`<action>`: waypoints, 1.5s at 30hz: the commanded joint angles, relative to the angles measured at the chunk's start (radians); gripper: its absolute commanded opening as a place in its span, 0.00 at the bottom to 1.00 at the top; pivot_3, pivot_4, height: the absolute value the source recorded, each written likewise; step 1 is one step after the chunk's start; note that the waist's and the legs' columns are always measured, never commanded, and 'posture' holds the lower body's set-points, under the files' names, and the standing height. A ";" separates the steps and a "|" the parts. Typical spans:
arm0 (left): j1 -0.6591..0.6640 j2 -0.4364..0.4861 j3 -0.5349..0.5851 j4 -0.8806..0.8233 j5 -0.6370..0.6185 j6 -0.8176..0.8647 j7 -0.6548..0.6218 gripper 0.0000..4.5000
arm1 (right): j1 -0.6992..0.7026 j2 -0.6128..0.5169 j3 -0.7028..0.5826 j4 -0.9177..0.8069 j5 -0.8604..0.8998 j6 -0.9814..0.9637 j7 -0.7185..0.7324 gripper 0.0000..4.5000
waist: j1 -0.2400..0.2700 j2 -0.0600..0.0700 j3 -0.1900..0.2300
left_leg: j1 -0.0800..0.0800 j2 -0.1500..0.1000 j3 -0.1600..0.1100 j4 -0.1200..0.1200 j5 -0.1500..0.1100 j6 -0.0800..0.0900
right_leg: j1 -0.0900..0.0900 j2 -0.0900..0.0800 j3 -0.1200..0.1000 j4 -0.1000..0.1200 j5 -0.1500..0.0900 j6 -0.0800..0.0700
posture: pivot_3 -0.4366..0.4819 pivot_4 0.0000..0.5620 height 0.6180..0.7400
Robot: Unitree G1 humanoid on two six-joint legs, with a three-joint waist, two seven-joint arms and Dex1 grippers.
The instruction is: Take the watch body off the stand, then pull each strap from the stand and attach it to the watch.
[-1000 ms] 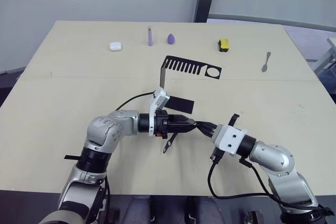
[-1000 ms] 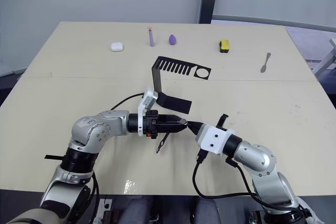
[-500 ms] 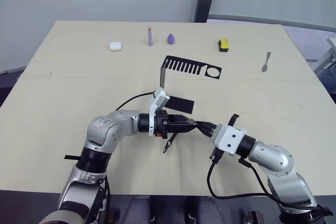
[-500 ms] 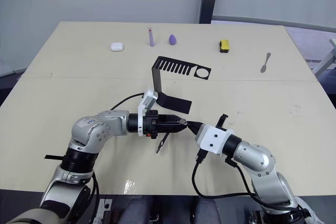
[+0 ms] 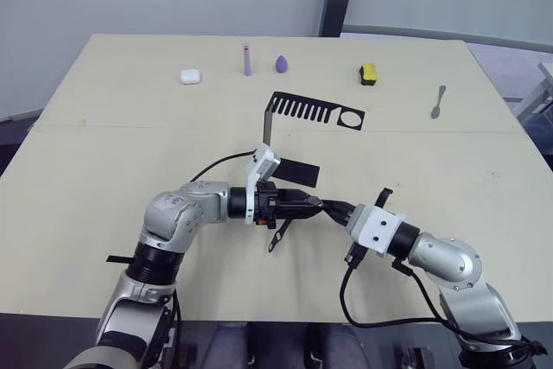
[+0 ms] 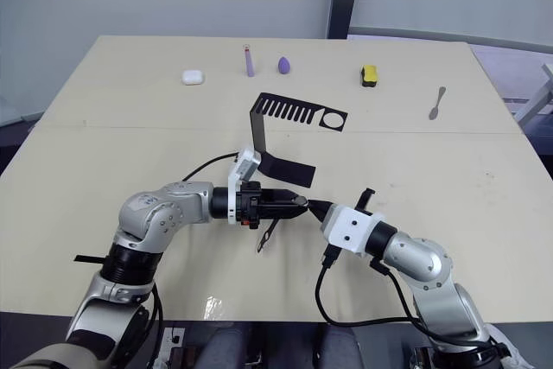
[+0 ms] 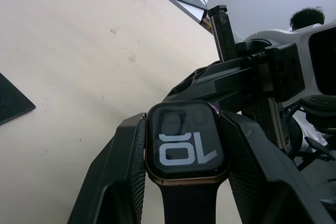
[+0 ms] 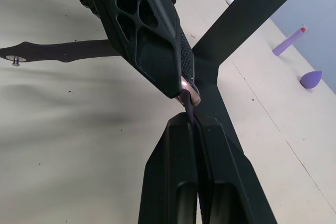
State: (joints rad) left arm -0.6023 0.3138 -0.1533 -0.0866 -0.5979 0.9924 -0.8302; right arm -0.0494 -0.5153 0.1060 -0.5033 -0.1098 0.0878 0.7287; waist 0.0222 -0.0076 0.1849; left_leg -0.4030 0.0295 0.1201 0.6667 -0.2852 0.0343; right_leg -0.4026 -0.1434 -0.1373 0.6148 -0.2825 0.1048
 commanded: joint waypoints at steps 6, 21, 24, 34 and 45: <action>-0.004 -0.049 -0.084 -0.066 -0.029 -0.006 -0.038 0.36 | -0.039 0.028 0.064 -0.046 0.022 -0.032 -0.004 0.00 | 0.000 0.000 0.000 | 0.000 0.000 0.000 0.000 0.000 0.000 | 0.000 0.000 0.000 -0.002 0.000 0.000 | 0.48 0.27 1.00; -0.006 -0.049 -0.080 -0.062 -0.024 -0.009 -0.032 0.36 | -0.032 0.023 0.052 -0.055 0.036 -0.013 0.002 0.00 | 0.000 0.000 0.000 | 0.000 0.000 0.000 0.000 0.000 0.000 | 0.000 0.000 0.000 -0.002 0.000 0.000 | 0.48 0.27 1.00; -0.004 -0.032 -0.073 -0.054 -0.009 -0.033 -0.041 0.36 | 0.020 -0.005 0.019 -0.095 0.093 0.052 0.034 0.07 | 0.002 0.000 0.000 | 0.000 0.000 0.000 0.000 0.000 0.000 | 0.000 0.000 0.000 -0.002 0.000 0.000 | 0.48 0.27 1.00; 0.017 0.088 -0.021 0.034 0.021 -0.287 -0.243 0.36 | 0.266 -0.163 -0.212 -0.170 0.258 0.015 0.111 1.00 | 0.001 0.000 0.000 | 0.000 0.001 0.000 -0.001 0.000 0.000 | 0.000 0.000 0.000 -0.003 0.000 0.000 | 0.48 0.27 1.00; 0.072 0.079 0.034 0.251 0.180 -1.287 -0.600 0.36 | 0.466 -0.133 -0.568 -0.264 0.681 0.067 0.134 1.00 | 0.008 0.000 0.000 | -0.001 0.000 0.001 -0.001 -0.002 0.002 | 0.000 -0.003 0.001 -0.004 0.000 -0.001 | 0.48 0.27 1.00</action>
State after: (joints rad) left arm -0.5338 0.3939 -0.1474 0.1749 -0.4175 -0.2121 -1.4060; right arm 0.3961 -0.6529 -0.4062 -0.7277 0.5091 0.1547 0.8412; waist 0.0304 -0.0076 0.1849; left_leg -0.4041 0.0296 0.1209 0.6663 -0.2876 0.0369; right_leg -0.4025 -0.1461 -0.1362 0.6100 -0.2825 0.1044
